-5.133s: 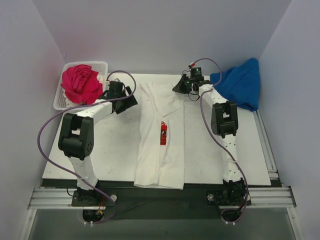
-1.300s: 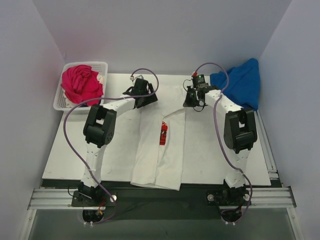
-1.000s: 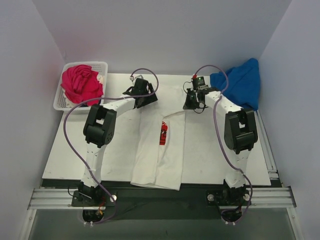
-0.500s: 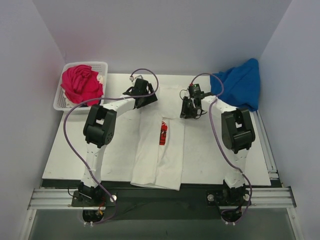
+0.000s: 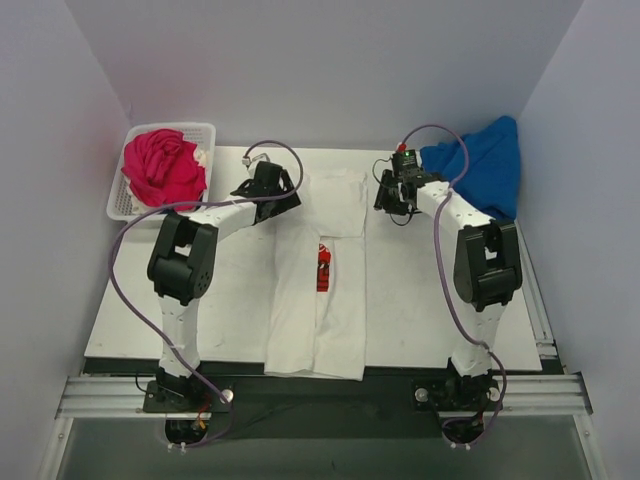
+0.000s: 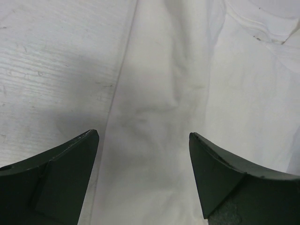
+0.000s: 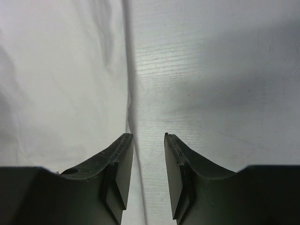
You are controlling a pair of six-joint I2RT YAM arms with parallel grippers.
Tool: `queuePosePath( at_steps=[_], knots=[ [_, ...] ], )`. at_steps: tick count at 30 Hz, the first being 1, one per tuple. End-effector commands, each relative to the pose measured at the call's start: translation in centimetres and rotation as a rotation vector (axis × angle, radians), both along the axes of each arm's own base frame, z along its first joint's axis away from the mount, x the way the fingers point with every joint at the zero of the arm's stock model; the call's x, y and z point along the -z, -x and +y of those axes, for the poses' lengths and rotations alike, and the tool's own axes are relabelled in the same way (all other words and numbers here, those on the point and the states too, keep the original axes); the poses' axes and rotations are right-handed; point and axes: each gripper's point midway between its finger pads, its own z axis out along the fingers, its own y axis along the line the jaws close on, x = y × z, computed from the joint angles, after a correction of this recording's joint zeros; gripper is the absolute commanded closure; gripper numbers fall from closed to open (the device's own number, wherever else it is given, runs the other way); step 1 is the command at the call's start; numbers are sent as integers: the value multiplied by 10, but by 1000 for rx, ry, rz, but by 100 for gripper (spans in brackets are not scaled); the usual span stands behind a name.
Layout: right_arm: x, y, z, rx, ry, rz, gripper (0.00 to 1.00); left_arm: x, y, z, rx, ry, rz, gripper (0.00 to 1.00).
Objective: Fold and stack the t-shirts
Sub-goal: Fold the tshirt
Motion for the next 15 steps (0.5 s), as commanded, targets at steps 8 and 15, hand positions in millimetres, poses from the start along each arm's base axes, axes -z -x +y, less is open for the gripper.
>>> queuePosePath(
  at_steps=[8,15],
  knots=[
    [-24,-16,28,-50,-78,-39,66,-70,-20,-23,118,64,-173,11],
    [-3,-15,70,-146,-190,34,66,-55,-6,-54,233,176,-108,11]
  ],
)
